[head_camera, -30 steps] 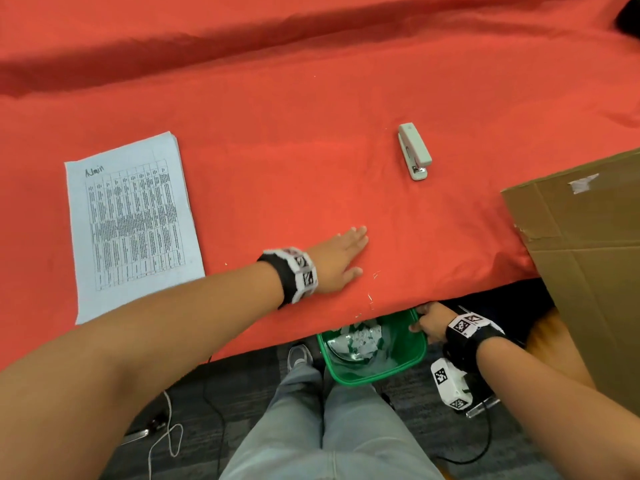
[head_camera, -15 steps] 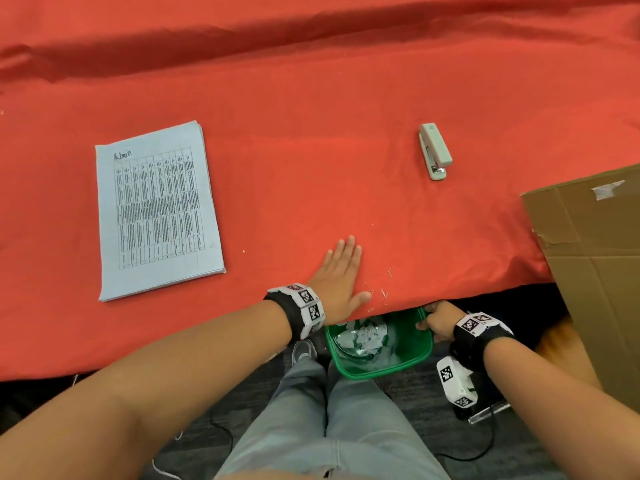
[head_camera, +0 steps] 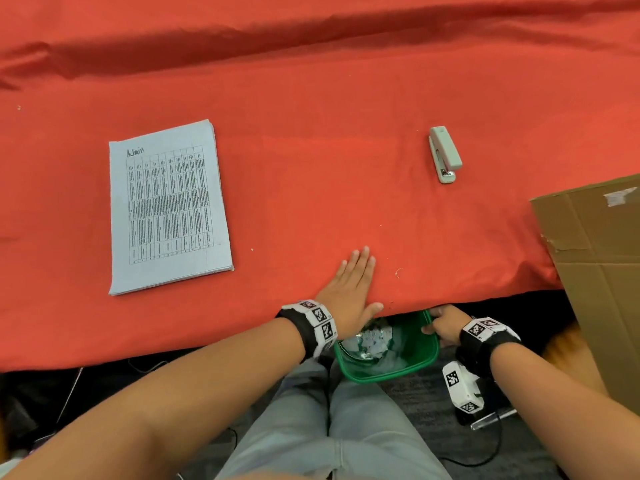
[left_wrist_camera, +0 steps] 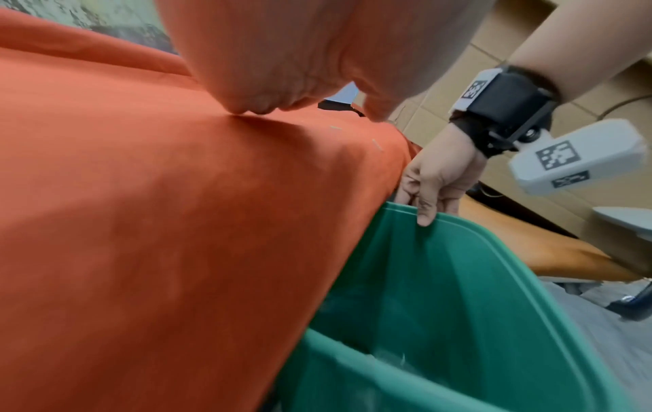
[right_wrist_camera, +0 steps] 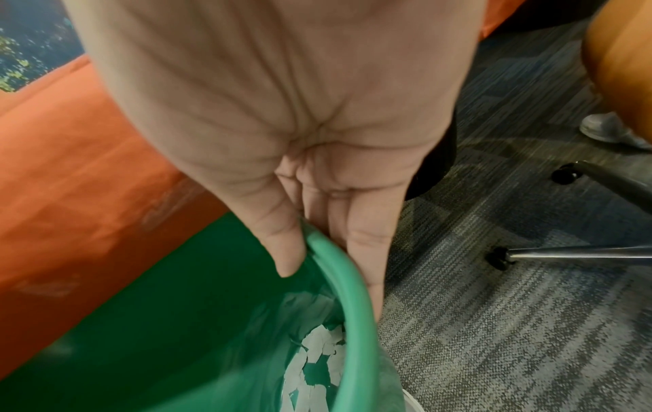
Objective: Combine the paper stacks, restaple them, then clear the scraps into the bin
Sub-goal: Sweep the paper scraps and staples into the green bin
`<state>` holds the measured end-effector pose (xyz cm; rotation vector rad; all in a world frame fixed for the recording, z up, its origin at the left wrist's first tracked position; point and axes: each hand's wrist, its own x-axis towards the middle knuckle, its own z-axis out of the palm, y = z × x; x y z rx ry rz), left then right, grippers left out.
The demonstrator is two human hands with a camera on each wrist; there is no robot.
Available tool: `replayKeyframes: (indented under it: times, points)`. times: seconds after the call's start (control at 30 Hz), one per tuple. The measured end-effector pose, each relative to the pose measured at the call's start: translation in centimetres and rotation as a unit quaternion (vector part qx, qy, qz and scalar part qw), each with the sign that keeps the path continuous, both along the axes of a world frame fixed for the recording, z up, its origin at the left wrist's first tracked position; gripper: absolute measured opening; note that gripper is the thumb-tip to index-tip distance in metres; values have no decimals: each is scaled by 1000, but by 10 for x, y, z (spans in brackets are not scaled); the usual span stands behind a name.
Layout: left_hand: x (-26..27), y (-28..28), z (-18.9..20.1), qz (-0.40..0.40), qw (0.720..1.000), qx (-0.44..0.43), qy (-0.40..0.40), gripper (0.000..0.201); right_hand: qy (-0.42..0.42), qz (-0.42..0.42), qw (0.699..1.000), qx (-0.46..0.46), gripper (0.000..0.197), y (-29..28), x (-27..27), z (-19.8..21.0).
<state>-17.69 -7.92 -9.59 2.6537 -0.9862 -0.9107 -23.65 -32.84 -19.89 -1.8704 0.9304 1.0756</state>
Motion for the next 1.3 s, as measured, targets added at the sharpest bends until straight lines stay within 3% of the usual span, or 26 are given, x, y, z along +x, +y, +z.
replayKeyframes:
  times: [0.2,0.47,0.6,0.67,0.8,0.93,1.03,1.13,1.3]
  points:
    - [14,-36,-5,-45,999,-4,-10,85,-6,14,1000,-7,32,2,0,10]
    - [-33,-27,-17,-233,971,6,-51,80,-1,12,1000,17,30,3,-2,22]
    - [-45,-17,-17,-299,954,18,25,64,-2,24,1000,8,42,4,-2,19]
    - [-42,-17,-8,-291,956,-25,34,55,-2,28,1000,4,34,6,0,23]
    - [-6,-27,16,-158,983,-96,-1,55,-13,37,999,-10,20,9,4,32]
    - [53,-40,17,-29,998,-47,-33,66,-19,-7,1000,2,18,9,2,32]
    - [83,-42,6,24,999,5,-33,74,-25,-16,1000,7,17,10,1,34]
    - [81,-40,-4,-11,998,29,-46,79,-22,-24,999,24,18,9,-2,32]
    - [24,-33,-6,-179,982,13,-53,83,-20,-40,998,44,23,8,-5,26]
